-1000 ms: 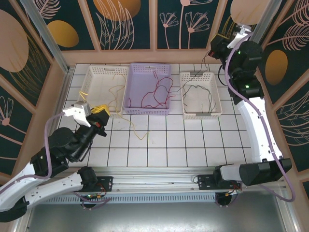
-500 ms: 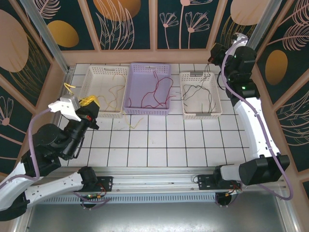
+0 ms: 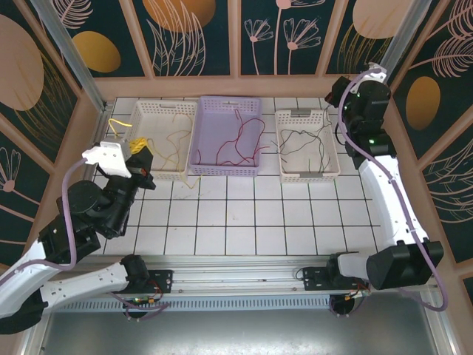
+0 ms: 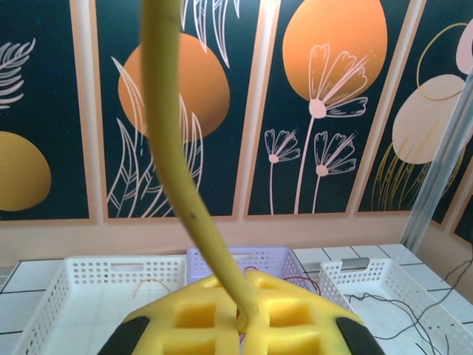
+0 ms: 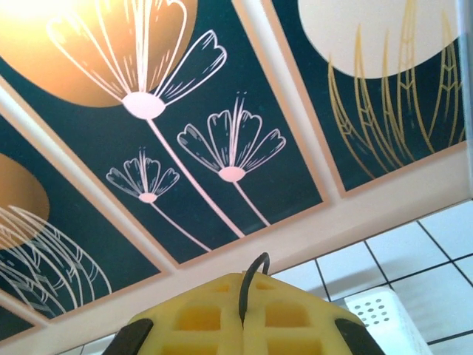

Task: Untangle the cables

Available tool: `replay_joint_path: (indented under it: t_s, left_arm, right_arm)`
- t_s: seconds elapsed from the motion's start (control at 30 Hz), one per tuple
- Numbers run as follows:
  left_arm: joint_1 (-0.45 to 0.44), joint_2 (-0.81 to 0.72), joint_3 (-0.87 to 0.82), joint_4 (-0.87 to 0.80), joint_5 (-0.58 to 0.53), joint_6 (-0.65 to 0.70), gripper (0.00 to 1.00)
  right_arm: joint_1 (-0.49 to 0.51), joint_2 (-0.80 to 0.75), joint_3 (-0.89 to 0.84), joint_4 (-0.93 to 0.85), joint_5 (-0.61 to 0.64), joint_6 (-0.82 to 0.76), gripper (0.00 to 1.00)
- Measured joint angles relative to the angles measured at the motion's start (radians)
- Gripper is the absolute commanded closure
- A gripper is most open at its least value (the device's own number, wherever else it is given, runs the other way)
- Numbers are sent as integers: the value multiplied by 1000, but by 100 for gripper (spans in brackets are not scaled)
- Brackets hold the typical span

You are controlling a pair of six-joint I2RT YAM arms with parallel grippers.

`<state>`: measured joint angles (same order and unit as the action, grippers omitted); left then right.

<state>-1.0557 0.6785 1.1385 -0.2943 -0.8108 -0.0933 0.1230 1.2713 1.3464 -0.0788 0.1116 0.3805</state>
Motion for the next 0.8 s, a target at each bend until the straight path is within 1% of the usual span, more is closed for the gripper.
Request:
replay_joint_path:
  t_s: [0.17, 0.27, 0.4, 0.5, 0.67, 0.8]
  left_arm:
    - [4, 49, 3, 14, -13, 29, 100]
    - [38, 85, 3, 14, 3, 34, 100]
    - [153, 132, 5, 13, 71, 29, 100]
    - [206, 159, 5, 13, 121, 24, 100]
    - [293, 200, 5, 14, 209, 11, 100]
    - [407, 243, 5, 15, 296, -9, 100]
  right_arm:
    - [3, -1, -15, 0, 85, -8, 100]
    - [4, 14, -21, 0, 154, -24, 100]
    - [15, 48, -22, 0, 238, -58, 100]
    - [48, 72, -23, 0, 282, -88, 100]
    - [102, 120, -28, 0, 331, -114, 100]
    - [134, 162, -63, 1, 346, -117, 100]
